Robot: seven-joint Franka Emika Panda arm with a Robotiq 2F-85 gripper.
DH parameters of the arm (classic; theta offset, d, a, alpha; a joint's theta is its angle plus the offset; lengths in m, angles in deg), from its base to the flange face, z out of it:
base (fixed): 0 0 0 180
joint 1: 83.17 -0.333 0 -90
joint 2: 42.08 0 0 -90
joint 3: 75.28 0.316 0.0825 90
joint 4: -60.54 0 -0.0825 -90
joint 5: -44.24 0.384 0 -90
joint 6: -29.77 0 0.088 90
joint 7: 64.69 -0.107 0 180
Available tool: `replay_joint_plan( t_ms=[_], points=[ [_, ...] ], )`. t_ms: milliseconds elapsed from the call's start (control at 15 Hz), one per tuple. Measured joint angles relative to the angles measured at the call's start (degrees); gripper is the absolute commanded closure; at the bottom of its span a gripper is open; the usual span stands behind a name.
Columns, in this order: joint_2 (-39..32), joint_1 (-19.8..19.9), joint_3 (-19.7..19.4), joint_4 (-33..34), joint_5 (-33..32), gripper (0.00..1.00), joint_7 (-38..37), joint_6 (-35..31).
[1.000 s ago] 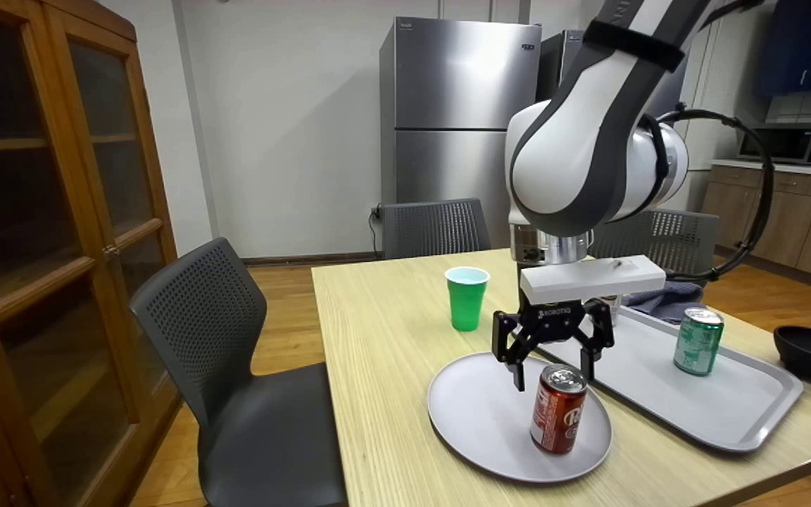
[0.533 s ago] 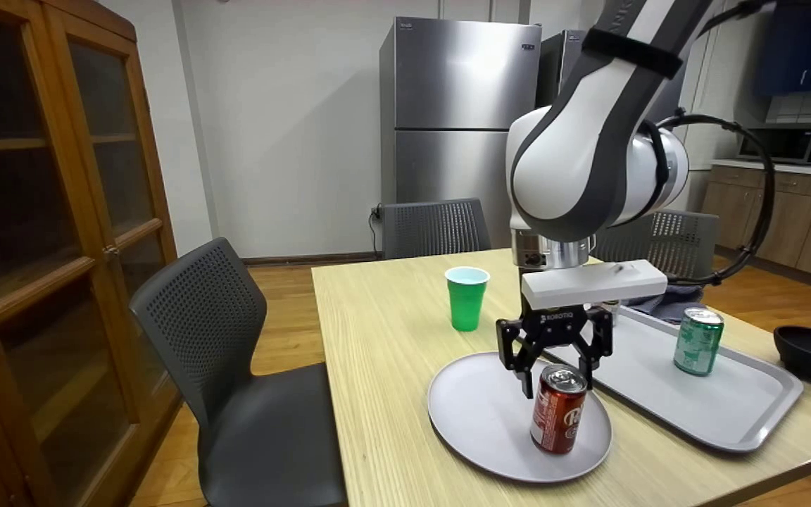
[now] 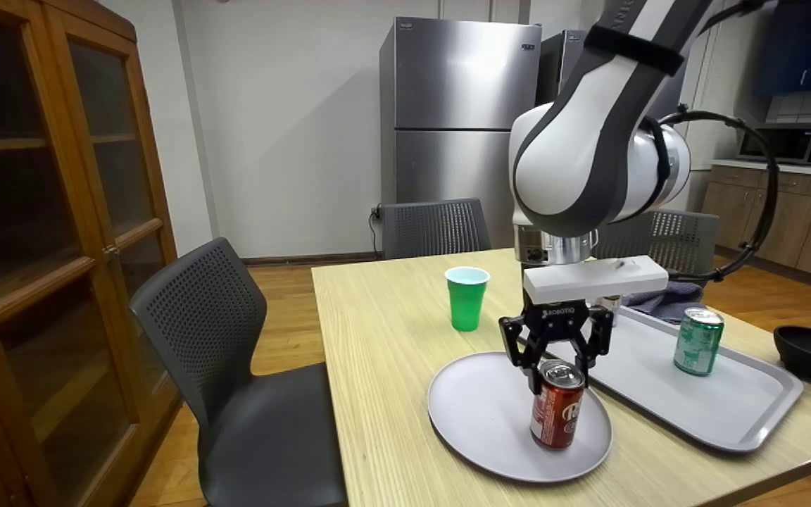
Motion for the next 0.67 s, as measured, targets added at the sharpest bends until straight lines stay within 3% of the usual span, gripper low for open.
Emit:
replay_joint_plan(
  t_ms=[333, 667],
  points=[
    [2.29, 0.89, -1.77, 1.24, 0.00, 0.61, 1.40, 0.00],
    [3.14, 5.61, -4.16, 3.44, 0.00, 0.61, 7.94, -0.03]
  ],
)
